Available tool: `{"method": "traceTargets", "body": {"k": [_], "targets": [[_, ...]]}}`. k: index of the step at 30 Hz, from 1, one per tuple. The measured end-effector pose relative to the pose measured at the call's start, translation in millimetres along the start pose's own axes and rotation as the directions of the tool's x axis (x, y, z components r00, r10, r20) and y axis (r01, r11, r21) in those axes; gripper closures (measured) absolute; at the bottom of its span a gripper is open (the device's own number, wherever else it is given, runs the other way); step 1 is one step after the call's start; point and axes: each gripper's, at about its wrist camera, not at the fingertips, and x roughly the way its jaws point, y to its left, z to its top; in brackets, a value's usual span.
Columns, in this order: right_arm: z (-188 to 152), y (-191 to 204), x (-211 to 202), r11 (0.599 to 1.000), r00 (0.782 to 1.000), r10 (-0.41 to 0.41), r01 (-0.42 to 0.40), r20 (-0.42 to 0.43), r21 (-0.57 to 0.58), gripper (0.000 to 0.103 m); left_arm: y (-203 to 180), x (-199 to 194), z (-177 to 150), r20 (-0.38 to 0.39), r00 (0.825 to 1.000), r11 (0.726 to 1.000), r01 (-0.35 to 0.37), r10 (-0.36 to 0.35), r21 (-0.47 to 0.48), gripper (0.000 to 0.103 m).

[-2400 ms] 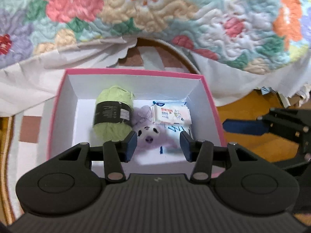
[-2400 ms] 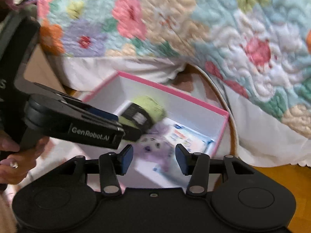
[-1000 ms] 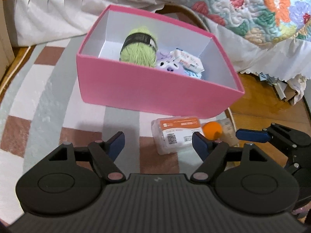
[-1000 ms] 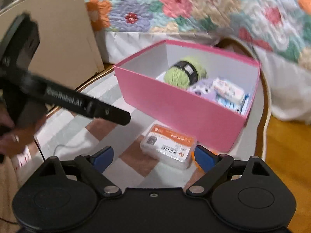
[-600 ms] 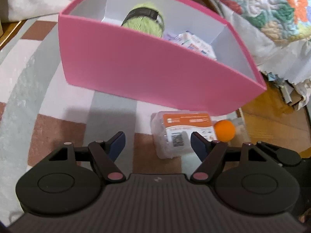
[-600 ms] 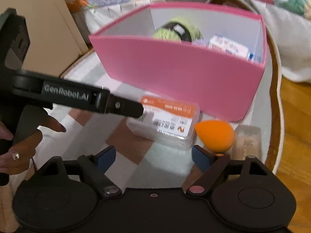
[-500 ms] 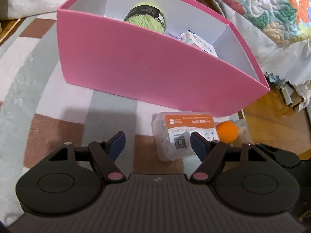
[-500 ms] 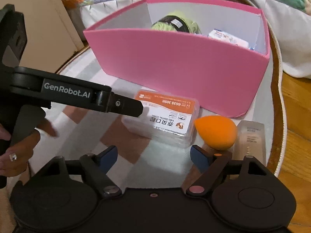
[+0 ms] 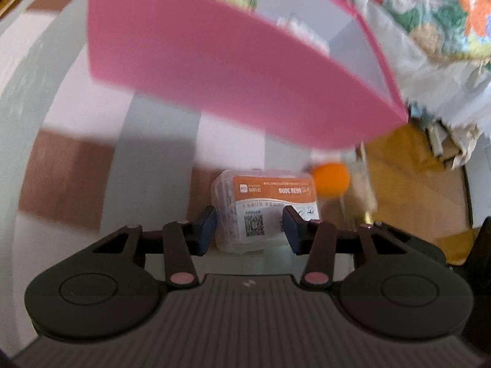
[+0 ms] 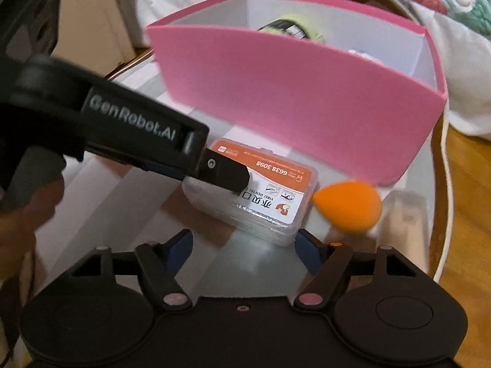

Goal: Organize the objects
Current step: 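Lower the left tool onto the clear orange-labelled plastic box and close it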

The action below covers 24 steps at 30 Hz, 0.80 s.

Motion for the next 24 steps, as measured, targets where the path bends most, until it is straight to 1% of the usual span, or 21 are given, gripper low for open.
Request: {"method": "traceTargets", "body": {"k": [2,5,6,7,9,10,11,12,13,14,16,18,20,24], "targets": [[-7,4,-5,1.0,1.0,0.019,-0.019,-0.014,0.003,0.023,5,-2,-8,-0.033,0.999,0.999,0.015,-0.016,-0.034,0.057],[-12,4,-8,1.0,1.0,0.03,-0.03,-0.011,0.011,0.022,15,-2,-12,-0.052,0.998,0.994,0.041,-0.046,-0.103,0.057],[-12,2,-8,0.999,1.0,0.024,-0.024,-0.005,0.023,0.019,17,-2,-12,-0.05,0.998,0.993,0.039,-0.045,-0.11,0.056],[-11,0,-7,0.999,1.0,0.019,-0.019,-0.003,0.032,0.017,17,-4,-12,-0.03,0.999,0.994,0.028,-0.032,-0.102,0.056],[-10,-2,-2,1.0,1.0,0.007,-0.006,-0.012,0.028,0.016,10,-6,-9,0.037,0.999,0.999,-0.016,0.018,-0.047,0.056],[-10,0,1,1.0,1.0,-0.022,0.022,-0.02,0.003,0.016,8,-6,-9,0.057,0.998,1.0,-0.026,0.027,-0.017,0.058],[-10,6,3,0.998,0.998,-0.054,0.053,-0.014,-0.043,0.016,8,-5,-8,0.059,0.998,1.0,-0.017,0.018,-0.01,0.06],[-11,11,5,0.995,0.998,-0.068,0.067,-0.011,-0.075,0.016,9,-4,-8,0.057,0.998,1.0,0.0,0.001,-0.018,0.064],[-11,13,7,0.993,0.997,-0.073,0.071,-0.009,-0.097,0.015,10,-3,-8,0.052,0.998,0.999,0.02,-0.019,-0.029,0.066],[-11,14,7,0.992,0.998,-0.07,0.07,0.001,-0.104,0.015,10,-4,-8,0.053,0.998,0.999,0.022,-0.02,-0.033,0.066],[-10,15,8,0.994,0.999,-0.048,0.048,0.011,-0.098,0.015,8,-2,-8,0.058,0.998,0.999,0.028,-0.025,-0.043,0.067],[-11,18,8,0.993,0.999,-0.03,0.033,0.026,-0.112,0.017,11,1,-8,0.058,0.998,0.997,0.042,-0.039,-0.066,0.067],[-12,22,8,0.992,0.999,-0.042,0.045,0.027,-0.116,0.017,14,0,-9,0.051,0.998,0.996,0.048,-0.044,-0.081,0.067],[-15,25,0,0.998,1.0,-0.024,0.025,0.013,-0.061,0.019,10,-8,-19,0.04,0.999,0.997,0.027,-0.023,-0.078,0.066]]}}
